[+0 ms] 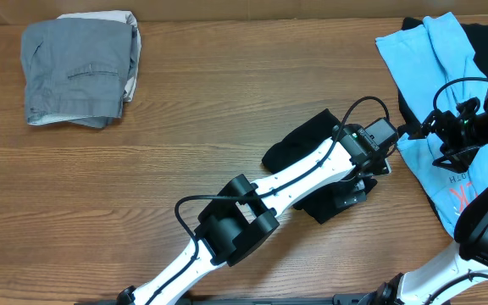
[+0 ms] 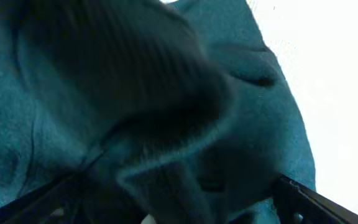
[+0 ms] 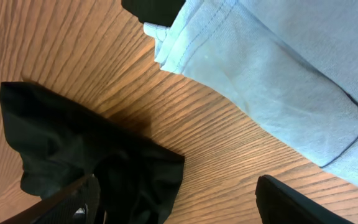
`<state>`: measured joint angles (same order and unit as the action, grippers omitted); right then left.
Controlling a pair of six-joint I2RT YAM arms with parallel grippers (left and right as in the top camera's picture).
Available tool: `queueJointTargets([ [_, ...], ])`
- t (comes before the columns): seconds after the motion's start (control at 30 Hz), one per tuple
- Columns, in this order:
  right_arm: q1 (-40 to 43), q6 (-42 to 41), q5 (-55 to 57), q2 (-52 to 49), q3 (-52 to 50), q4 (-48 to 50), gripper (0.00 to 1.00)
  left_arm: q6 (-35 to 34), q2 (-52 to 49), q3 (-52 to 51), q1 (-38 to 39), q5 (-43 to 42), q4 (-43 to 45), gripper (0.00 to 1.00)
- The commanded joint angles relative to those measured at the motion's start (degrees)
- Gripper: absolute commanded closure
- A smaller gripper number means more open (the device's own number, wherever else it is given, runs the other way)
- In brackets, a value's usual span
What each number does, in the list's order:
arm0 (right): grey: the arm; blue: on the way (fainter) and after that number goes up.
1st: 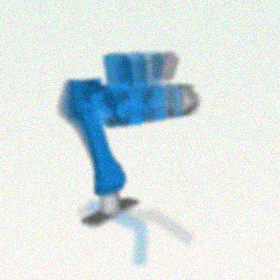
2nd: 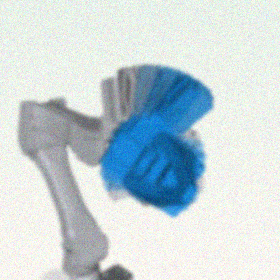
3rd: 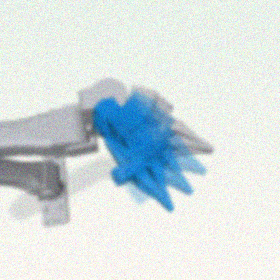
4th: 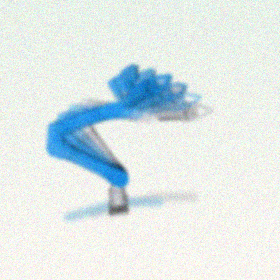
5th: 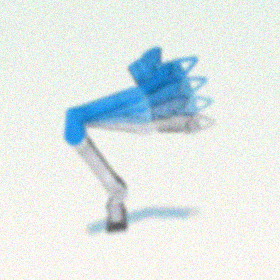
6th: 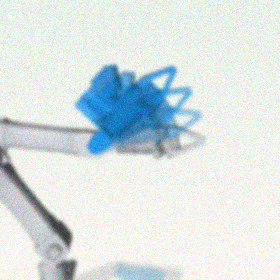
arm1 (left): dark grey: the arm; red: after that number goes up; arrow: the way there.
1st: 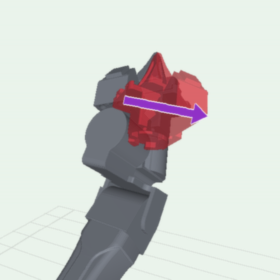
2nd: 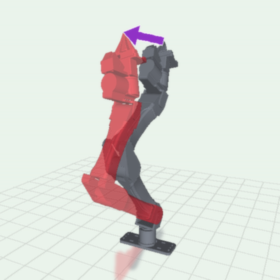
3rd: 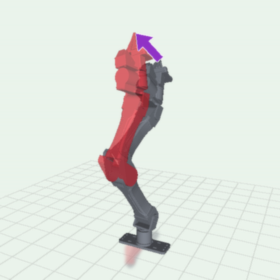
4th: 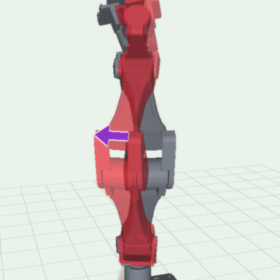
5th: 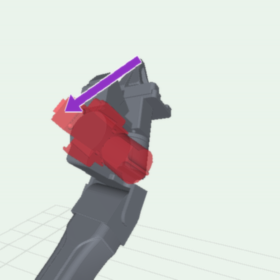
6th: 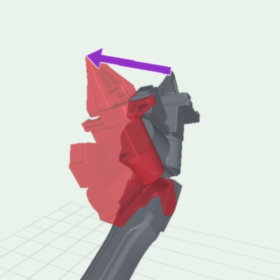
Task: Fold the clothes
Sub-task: 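Grasp the folded black shirt with the left gripper and lift it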
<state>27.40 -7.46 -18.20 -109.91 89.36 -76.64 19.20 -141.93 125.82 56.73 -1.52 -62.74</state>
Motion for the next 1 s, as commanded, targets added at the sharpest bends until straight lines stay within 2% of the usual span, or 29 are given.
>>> queueJointTargets([
  [0.0,0.5,0.5,-0.3,0.2,1.0,0.3,0.16,-0.4,-0.9,-0.4,1.3,-4.6,-1.8,0.00],
  [0.27,0.5,0.4,0.4,0.2,1.0,0.7,0.16,-0.1,-0.9,-0.6,4.7,-4.0,-4.0,0.00],
  [0.4,0.5,0.4,0.3,0.2,1.0,1.2,0.15,-0.1,-0.9,-3.0,5.9,-3.5,-2.1,0.02],
  [0.53,0.5,0.4,0.3,0.2,1.0,1.0,0.15,-2.1,-0.9,-5.1,5.7,3.6,1.6,0.01],
  [0.6,0.5,0.5,0.4,0.2,1.0,0.7,0.15,-3.0,-0.9,-5.1,4.8,12.9,3.3,0.00],
  [0.67,0.5,0.5,0.3,0.2,1.0,0.5,0.15,-3.0,-1.2,-5.2,2.9,22.4,4.8,0.00],
  [0.7,0.5,0.5,0.3,0.2,1.0,0.5,0.15,-3.0,-1.2,-5.2,1.7,24.5,5.1,0.00],
  [0.97,0.5,0.4,0.1,0.2,1.0,0.5,0.15,-5.6,-1.2,-5.4,-13.5,20.7,5.4,0.00],
])
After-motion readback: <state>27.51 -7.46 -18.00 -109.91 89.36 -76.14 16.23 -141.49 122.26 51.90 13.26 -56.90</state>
